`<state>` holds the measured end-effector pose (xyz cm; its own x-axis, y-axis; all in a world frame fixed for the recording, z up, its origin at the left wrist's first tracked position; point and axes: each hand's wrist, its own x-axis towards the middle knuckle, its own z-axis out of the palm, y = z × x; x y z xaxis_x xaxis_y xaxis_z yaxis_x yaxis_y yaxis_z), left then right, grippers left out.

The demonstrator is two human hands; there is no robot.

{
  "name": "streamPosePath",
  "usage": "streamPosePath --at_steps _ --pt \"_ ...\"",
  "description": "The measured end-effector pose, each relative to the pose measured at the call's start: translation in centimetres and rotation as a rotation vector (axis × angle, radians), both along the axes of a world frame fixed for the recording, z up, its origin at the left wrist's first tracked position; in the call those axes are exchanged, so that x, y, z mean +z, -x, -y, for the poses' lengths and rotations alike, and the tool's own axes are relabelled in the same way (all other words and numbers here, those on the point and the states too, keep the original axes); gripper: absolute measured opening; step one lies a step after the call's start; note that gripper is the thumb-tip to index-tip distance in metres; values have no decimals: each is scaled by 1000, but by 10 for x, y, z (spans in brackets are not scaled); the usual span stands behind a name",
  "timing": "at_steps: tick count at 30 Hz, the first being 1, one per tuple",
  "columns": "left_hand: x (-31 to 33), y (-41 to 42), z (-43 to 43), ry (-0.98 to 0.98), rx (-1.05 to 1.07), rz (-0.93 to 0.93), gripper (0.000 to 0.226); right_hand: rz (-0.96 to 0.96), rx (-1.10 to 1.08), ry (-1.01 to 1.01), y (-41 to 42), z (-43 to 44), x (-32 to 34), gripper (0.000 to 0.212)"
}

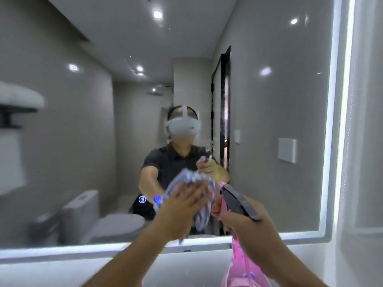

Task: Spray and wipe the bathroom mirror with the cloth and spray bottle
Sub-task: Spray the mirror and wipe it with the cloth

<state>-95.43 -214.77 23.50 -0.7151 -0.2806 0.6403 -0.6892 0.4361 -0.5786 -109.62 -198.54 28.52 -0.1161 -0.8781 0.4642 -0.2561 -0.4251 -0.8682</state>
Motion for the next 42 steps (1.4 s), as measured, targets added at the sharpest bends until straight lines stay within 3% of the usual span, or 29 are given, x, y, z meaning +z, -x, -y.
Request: streamPosePath --at_steps 2,5,9,11,14,16,18,24,30,33,37,39,40,42 --pt "64 1 11 84 39 -149 70 -13 -5 5 0 1 4 7" --pt "140 -6 20 96 94 -354 67 -71 -20 25 -4 2 7 14" --pt "114 10 14 54 40 -490 72 -47 -48 4 -8 3 4 6" --pt "63 22 10 84 -21 -343 73 -27 -30 -6 -10 5 1 4" --pt "14 20 0 89 -104 21 69 10 -6 -7 -11 3 -1 27" --pt "24 9 1 76 -94 186 75 -10 -41 -8 -8 -1 0 24" --pt "58 -4 7 126 -85 232 68 -8 -65 23 0 -6 6 17" --pt "173 -56 22 176 70 -331 65 -73 -150 92 16 -7 42 13" --pt "189 1 17 62 81 -595 64 33 -146 78 22 4 27 9" --pt "147 42 14 83 10 -399 68 102 -141 52 25 11 13 13" --pt "32 44 -3 4 -81 234 85 93 -126 29 29 11 7 33" --pt "29 32 -2 -11 -62 484 76 75 -116 22 34 7 8 30" --pt "45 26 4 3 -87 533 70 71 -109 23 38 6 8 25" --pt "98 19 17 119 -133 353 62 48 -121 38 45 3 8 12"
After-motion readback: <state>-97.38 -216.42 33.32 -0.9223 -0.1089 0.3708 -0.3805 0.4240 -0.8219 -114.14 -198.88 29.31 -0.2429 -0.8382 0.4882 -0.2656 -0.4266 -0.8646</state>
